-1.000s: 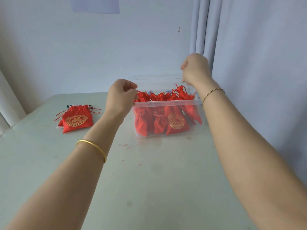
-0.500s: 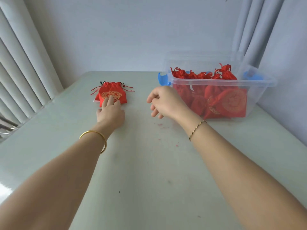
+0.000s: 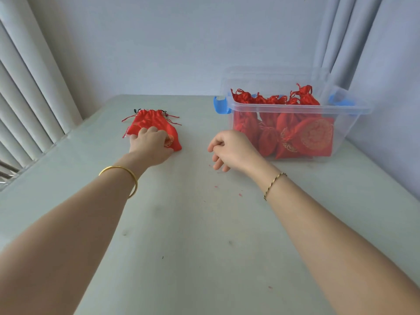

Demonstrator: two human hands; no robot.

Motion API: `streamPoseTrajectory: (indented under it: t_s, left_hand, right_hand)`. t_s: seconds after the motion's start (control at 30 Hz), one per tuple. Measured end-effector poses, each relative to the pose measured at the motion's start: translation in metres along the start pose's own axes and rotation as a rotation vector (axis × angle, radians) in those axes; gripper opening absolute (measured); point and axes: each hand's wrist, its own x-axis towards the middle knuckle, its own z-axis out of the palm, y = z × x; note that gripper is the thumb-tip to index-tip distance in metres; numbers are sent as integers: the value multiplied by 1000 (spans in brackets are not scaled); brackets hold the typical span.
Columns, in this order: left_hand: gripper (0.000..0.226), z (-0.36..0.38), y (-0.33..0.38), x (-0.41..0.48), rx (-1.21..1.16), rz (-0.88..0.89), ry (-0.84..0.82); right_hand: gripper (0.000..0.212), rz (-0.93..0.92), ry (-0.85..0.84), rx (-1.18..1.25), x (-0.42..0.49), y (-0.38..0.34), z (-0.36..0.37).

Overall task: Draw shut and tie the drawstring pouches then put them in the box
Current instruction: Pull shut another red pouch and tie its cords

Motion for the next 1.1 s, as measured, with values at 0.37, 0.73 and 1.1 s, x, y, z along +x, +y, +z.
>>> streamPoseTrajectory:
  t_s: [0.37,0.73,1.1]
  left_hand:
    - [14,-44,73,-98,-647,368,-647]
    - [27,-2,90,-77,-308,7,-163]
    - [25,-55,97,-88,-711,464,-206]
  right_hand:
    - [20,57,52,73,-36,28,-11]
    - [32,55,60,107,-45,42,-39]
    - [49,70,-170,199,-47,46,-75]
